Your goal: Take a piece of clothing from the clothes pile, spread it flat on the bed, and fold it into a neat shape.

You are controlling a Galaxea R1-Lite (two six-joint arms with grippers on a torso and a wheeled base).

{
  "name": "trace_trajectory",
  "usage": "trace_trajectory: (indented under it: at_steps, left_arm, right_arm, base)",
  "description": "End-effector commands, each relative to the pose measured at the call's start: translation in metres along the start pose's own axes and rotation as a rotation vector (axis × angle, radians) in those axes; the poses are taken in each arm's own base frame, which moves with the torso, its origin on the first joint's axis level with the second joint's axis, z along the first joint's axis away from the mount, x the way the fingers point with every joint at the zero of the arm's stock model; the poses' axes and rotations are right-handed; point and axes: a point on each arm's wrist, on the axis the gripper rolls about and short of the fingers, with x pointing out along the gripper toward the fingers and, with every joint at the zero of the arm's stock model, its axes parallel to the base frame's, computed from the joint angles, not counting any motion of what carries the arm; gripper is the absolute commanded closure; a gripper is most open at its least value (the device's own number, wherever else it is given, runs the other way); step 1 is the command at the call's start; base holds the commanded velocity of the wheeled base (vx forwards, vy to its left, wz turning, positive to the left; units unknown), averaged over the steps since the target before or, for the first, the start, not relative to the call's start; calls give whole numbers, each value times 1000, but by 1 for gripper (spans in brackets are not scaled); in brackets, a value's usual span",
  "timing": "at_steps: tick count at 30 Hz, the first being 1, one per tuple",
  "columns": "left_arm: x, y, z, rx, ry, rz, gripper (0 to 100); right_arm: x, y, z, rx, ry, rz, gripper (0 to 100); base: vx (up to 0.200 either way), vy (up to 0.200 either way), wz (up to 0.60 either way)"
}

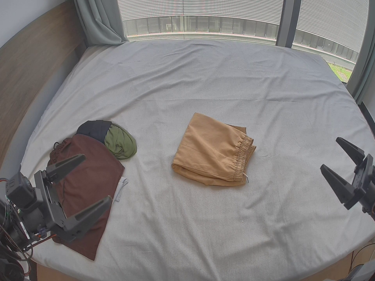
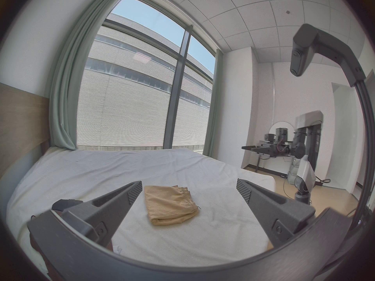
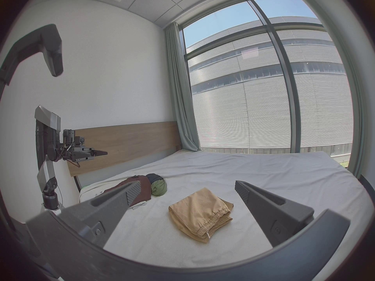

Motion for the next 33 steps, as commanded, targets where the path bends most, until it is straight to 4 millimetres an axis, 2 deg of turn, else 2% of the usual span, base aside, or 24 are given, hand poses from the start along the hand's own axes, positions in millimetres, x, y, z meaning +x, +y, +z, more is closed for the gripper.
trace_trajectory:
  at_steps: [1,2,4,6,10,17,33]
  left_arm:
    - [-20,-9,15,1,-74,66,0]
    - [-27,-12,19,8,-84,69,0]
    - [-30,-14,19,13,-81,71,0]
    - [-40,-20,21,11,-69,73,0]
    - [-57,-27,21,6,-51,129,0]
    - [-84,-38,18,8,-32,193,0]
    - [-123,-61,1,29,-5,344,0]
  right_arm:
    - [-40,13,25,-57,-110,-39,0]
    - [-56,20,27,-59,-100,-54,0]
    - [-64,23,27,-56,-91,-61,0]
    - [-83,32,25,-46,-66,-67,0]
    - [-110,45,18,-30,-34,-70,0]
    - [-148,65,-5,-24,-12,-133,0]
    - [-151,60,-24,-39,16,-402,0]
  base:
    - [0,0,0]
    - [0,0,0]
    - [0,0,0]
    - [0,0,0]
    - [0,0,0]
    - [0,0,0]
    - [0,0,0]
